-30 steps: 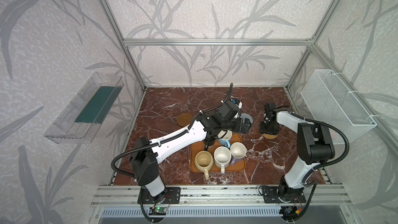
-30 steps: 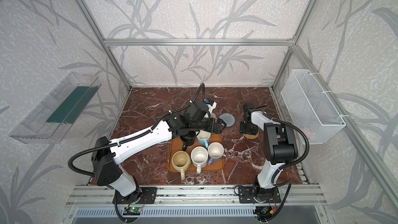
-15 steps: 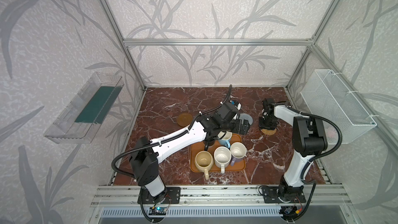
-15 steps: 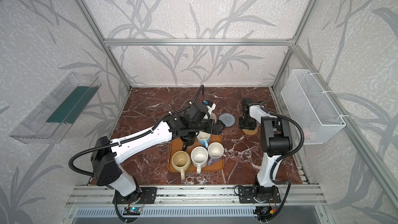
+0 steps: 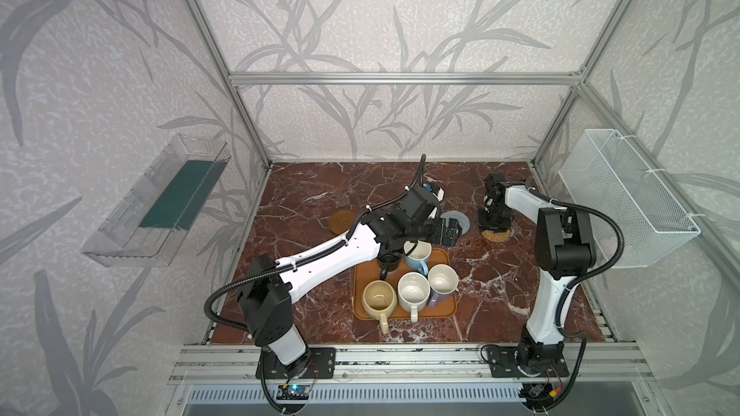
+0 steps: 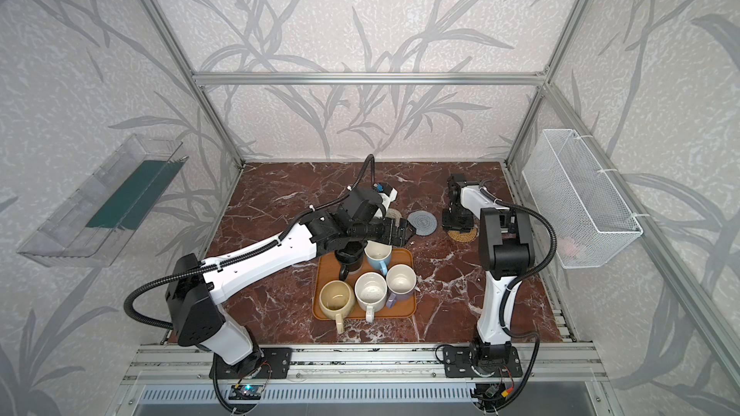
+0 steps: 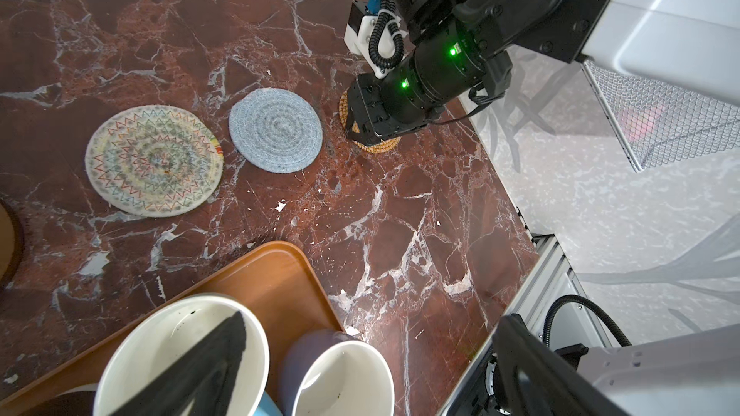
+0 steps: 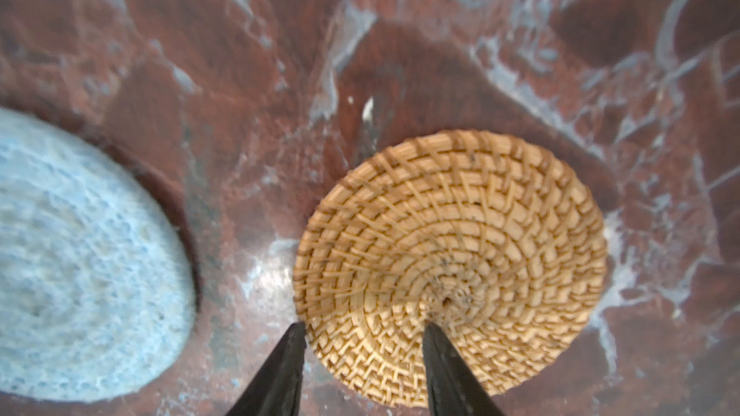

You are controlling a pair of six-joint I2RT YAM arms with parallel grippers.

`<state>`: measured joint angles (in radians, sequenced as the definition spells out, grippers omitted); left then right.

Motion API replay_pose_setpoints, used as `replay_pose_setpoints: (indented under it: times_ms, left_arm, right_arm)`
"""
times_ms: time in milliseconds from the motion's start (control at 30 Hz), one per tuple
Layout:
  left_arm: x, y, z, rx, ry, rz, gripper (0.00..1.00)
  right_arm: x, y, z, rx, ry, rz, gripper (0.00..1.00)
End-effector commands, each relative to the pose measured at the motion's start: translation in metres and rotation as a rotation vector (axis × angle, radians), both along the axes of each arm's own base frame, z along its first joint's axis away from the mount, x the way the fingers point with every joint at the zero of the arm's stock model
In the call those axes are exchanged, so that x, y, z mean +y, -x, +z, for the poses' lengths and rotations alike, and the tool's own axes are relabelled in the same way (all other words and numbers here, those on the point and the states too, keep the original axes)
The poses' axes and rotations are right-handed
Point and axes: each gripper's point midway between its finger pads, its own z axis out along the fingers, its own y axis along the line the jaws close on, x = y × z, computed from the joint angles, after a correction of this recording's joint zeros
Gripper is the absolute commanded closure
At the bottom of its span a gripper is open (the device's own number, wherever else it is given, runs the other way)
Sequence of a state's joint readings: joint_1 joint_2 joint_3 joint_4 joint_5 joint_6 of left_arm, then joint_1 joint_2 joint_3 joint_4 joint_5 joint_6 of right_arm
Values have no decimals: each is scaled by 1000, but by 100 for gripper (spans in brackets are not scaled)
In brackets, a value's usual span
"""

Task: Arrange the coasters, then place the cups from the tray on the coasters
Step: 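Move the right gripper over the rattan coaster and hover there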

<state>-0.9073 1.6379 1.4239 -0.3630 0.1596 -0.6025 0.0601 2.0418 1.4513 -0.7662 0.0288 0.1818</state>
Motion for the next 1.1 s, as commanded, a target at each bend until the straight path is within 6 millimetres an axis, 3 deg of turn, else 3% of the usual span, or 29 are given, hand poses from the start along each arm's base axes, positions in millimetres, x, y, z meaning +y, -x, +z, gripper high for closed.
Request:
replay_pose_setpoints:
  times_ms: [0, 300, 800, 1067]
  left_arm:
    - [0, -1, 18, -20, 45, 7, 1]
    - [-1, -3, 20, -21, 49, 14, 1]
    - [3, -2, 22, -23, 46, 23, 1]
    - [9, -3, 27, -34, 41, 36, 1]
  right_arm:
    - [12, -3, -22, 34, -59, 27, 53]
    - [19, -13, -19, 8, -92, 39, 54]
    - [22, -7, -21, 18, -68, 50, 55]
    - [20, -15, 4, -46, -59, 48, 50]
